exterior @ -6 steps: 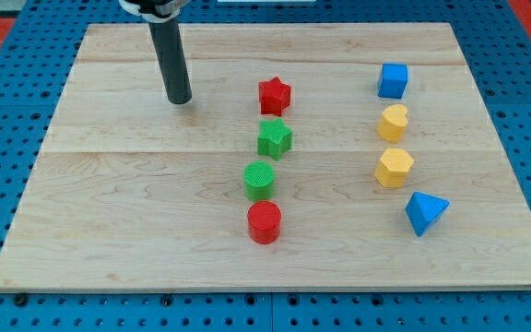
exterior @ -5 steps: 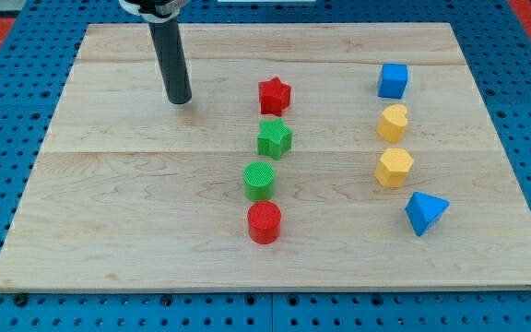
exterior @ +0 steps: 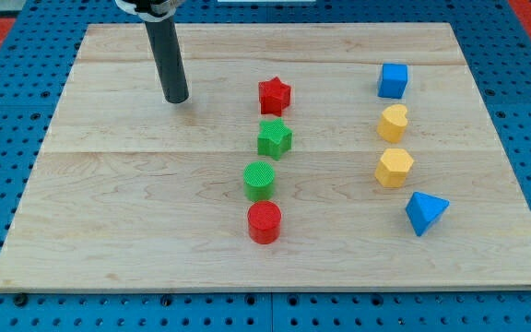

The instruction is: Move your arm parallel right to the blue cube

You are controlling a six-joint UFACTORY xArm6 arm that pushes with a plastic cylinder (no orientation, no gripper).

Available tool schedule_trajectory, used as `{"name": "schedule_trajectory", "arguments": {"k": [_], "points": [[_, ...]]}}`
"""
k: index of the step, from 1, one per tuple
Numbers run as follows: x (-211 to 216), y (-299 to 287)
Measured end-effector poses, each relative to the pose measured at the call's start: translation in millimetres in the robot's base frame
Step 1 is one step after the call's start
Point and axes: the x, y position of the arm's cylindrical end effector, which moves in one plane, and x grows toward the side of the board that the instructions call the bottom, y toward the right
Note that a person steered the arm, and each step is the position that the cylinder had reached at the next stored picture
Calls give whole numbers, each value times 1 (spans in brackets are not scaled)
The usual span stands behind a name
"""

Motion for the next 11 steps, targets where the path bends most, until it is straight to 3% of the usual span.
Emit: {"name": "schedule_trajectory", "arguments": {"k": [2, 7, 10, 11], "points": [[-23, 9], [-24, 18], [-65, 98], [-68, 160]]}}
